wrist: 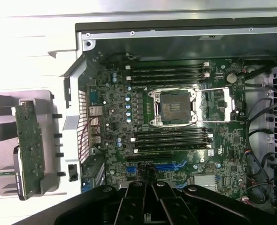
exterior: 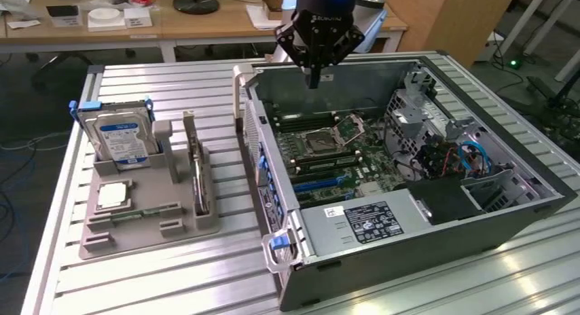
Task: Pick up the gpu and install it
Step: 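Reach for the gpu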
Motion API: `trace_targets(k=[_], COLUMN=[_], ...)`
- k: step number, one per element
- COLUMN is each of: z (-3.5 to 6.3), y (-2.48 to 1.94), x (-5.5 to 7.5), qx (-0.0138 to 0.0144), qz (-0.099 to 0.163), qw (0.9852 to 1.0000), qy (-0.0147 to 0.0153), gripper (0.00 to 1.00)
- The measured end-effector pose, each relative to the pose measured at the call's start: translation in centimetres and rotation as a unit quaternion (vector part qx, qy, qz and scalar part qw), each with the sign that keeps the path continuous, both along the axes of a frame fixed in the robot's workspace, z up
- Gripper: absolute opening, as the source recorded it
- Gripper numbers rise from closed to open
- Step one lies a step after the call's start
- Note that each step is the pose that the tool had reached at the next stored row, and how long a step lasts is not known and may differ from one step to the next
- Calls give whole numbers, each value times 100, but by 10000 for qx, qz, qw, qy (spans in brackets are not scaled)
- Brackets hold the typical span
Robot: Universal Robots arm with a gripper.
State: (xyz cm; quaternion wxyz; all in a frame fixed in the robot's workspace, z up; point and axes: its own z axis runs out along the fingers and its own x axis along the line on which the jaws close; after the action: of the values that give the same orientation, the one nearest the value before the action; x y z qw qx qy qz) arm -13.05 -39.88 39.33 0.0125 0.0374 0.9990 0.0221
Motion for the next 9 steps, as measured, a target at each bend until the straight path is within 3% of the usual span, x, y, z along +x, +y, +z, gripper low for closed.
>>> trace_targets(k=[9], z=[0], y=[0], x=[-70], qx=[0], qz=[0], qw=[10000], qy=[0], gripper=[11])
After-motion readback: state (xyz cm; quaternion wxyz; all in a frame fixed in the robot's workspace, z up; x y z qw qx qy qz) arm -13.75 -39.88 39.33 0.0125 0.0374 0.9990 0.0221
